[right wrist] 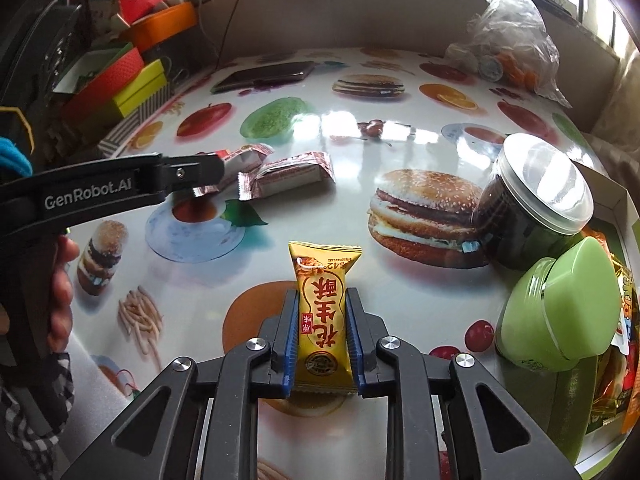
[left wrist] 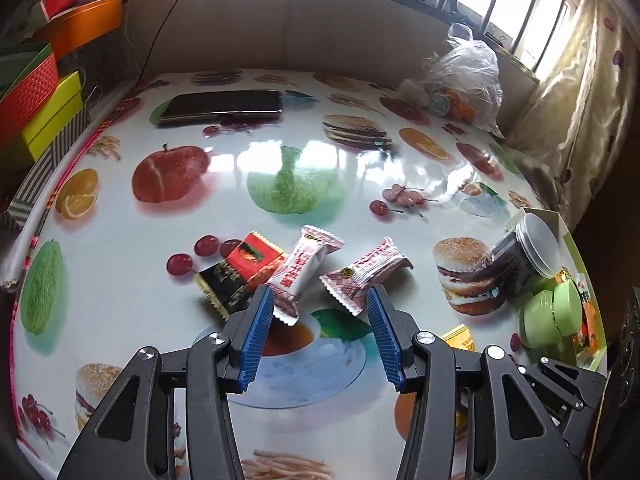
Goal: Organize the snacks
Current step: 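Grasp the yellow peanut-crisp packet with the right gripper, then grasp the white milk-candy bar with the left gripper while the right gripper holds its packet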
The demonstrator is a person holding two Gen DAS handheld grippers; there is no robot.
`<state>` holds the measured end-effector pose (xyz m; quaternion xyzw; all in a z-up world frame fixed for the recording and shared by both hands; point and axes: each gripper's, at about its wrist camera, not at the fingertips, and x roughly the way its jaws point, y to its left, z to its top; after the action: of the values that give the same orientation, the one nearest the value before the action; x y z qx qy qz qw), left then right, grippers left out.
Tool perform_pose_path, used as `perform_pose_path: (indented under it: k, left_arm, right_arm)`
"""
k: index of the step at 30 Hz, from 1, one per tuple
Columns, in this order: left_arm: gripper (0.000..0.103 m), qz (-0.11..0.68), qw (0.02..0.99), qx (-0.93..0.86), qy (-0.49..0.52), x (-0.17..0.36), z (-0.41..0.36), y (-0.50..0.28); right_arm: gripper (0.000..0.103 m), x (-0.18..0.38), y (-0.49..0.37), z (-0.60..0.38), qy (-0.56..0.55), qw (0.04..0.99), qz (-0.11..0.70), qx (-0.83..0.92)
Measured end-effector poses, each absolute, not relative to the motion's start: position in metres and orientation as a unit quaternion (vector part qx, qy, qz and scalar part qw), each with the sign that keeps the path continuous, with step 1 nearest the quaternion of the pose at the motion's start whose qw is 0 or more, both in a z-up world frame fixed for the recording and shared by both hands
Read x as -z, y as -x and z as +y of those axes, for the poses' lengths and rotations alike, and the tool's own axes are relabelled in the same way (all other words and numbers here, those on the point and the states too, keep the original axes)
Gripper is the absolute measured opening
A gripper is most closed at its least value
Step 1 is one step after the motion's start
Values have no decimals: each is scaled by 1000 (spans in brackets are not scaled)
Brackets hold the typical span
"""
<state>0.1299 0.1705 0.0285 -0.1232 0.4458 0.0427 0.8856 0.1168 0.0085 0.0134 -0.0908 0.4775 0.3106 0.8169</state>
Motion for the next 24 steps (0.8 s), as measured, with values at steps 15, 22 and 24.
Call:
perform_pose_path:
  k: [15,22,24]
  left_arm:
    - [50,474,879,22,45,-15,137,-175]
    - [50,485,872,41,49,-8,131,-179]
    - [50,489,870,39,48,-5,130,-180]
  right_arm:
    - [21,-12,-115,0,78,816,476,-317]
    - [21,-11,-117,-3,72,816,475,-321]
    - [21,-11,-117,-3,71,816,475,-321]
